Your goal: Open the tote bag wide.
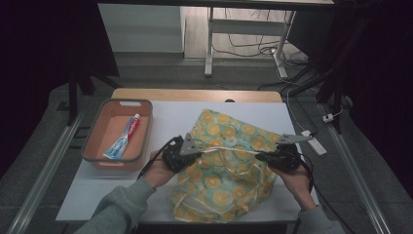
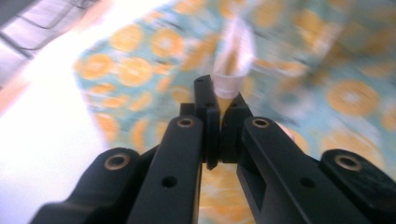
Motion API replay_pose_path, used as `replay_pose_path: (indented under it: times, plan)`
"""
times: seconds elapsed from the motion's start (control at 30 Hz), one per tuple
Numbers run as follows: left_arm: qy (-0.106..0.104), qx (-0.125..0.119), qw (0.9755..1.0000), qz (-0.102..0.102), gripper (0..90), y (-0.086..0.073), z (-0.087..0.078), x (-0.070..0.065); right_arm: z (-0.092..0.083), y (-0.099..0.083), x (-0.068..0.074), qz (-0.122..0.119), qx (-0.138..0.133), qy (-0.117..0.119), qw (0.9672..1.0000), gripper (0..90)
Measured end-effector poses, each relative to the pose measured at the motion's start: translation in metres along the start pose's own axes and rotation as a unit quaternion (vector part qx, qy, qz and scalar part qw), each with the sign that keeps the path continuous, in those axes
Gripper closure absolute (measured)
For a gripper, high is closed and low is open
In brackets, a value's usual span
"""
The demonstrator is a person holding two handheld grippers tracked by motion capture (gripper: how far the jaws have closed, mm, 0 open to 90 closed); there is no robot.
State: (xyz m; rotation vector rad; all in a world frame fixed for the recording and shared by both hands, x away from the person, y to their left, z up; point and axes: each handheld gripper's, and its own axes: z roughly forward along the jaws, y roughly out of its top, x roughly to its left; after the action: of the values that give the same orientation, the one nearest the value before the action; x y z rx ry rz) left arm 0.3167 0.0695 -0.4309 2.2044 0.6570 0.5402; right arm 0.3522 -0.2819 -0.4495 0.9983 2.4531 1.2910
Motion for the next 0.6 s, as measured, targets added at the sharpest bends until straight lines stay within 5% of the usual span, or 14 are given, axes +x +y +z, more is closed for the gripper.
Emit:
replay_pose_path:
  times: [0.17, 0.37, 0.6]
  plan:
    - [0.034, 0.002, 0.9992, -0.021, 88.2, 0.006, 0.022, 0.024, -0.002, 0.004, 0.006, -0.012, -0.008, 0.001, 0.9999, 87.8]
    - [0.042, 0.036, 0.9973, -0.048, 88.1, -0.001, 0.057, 0.045, 0.011, 0.002, 0.003, -0.018, 0.005, -0.010, 0.9998, 87.8]
    - [0.048, 0.053, 0.9947, -0.073, 87.7, -0.010, 0.075, 0.059, 0.029, 0.003, 0.005, -0.024, 0.008, -0.007, 0.9996, 87.8]
